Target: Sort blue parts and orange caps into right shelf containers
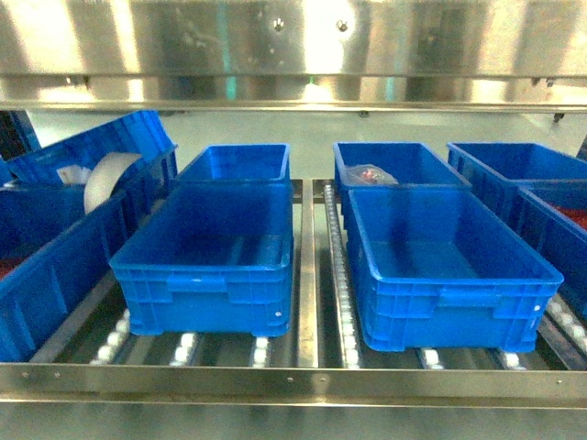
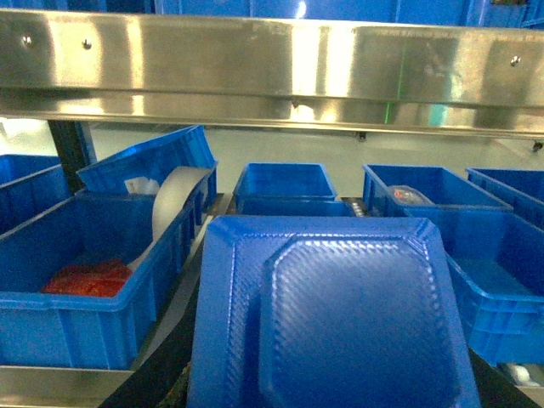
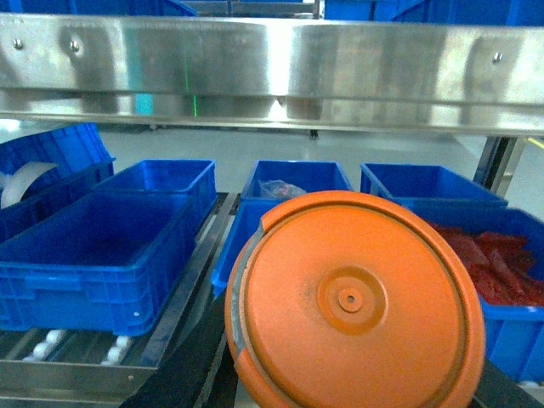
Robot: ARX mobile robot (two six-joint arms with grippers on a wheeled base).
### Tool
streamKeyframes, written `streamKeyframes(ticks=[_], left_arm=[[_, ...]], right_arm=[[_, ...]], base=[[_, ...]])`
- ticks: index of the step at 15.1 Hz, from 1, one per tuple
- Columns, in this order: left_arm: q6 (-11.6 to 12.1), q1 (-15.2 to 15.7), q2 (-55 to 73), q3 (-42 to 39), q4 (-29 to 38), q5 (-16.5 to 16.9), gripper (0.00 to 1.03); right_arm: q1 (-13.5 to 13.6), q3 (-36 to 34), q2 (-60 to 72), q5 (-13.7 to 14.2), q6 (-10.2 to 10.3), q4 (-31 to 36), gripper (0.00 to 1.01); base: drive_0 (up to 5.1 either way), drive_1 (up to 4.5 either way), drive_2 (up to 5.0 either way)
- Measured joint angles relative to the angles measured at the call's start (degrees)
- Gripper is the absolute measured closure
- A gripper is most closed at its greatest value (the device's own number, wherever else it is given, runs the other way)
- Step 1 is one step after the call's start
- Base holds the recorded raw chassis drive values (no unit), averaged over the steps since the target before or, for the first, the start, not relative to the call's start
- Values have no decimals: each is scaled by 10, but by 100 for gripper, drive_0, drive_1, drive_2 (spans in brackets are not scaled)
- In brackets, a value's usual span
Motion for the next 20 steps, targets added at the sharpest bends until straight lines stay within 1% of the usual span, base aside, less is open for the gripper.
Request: streamKeyframes(ticks=[20], left_arm=[[0, 0, 0, 0, 0, 0, 60]], right_arm=[[0, 0, 0, 0, 2, 0, 57]], base=[[0, 0, 0]])
